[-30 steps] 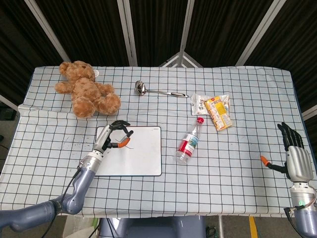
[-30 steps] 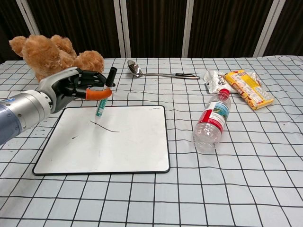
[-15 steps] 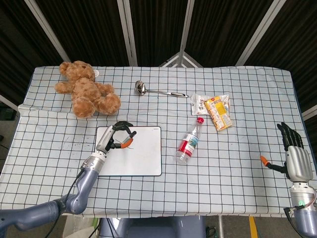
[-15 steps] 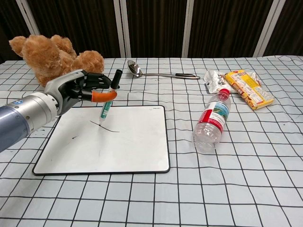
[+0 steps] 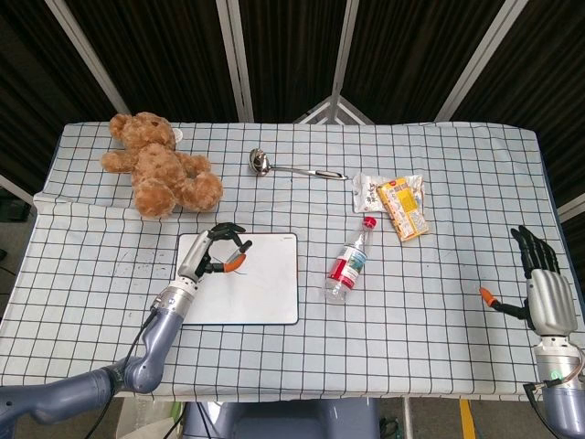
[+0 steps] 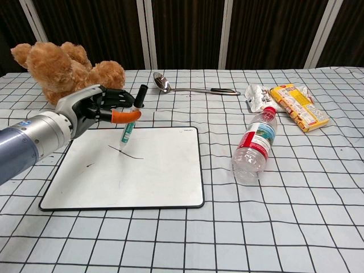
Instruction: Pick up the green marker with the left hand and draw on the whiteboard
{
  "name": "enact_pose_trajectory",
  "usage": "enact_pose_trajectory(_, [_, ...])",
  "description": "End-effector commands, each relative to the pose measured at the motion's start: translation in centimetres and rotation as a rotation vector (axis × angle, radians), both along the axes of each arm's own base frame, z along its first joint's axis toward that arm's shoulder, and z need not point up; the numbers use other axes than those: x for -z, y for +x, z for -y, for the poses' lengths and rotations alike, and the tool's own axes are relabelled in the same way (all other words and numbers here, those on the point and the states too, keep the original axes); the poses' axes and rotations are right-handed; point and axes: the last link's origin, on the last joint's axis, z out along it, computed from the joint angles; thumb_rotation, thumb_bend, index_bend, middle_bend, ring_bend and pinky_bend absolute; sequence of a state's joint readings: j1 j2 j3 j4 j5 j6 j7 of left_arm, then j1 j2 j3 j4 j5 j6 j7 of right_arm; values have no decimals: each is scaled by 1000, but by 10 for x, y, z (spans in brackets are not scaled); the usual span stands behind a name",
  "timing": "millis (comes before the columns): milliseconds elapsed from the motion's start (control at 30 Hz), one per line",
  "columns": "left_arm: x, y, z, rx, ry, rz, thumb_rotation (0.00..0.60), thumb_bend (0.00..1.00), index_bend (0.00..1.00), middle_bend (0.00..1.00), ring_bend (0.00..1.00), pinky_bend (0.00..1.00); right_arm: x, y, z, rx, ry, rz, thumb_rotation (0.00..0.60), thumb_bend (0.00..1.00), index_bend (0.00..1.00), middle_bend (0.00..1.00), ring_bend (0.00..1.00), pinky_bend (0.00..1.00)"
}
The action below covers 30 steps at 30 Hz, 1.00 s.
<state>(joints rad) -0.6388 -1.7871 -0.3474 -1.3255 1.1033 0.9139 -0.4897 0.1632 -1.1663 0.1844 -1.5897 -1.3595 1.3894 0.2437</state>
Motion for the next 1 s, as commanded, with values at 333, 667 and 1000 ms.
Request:
enact_pose_trajectory(333, [4, 1, -1, -1, -3, -6, 600, 462, 763, 269, 119, 220, 0, 0, 0, -1, 0, 0, 600, 209, 0, 0, 0, 0])
enact_pose_trajectory(667, [5, 1, 0, 3, -2, -22, 600, 462, 763, 269, 119, 220, 0, 0, 0, -1, -1, 0, 600, 210, 0, 0, 0, 0])
enact_pose_trajectory(1000, [5, -8, 3, -9, -13, -55, 600, 463, 762, 269, 119, 220, 0, 0, 0, -2, 0, -1, 600, 210, 0, 0, 0, 0])
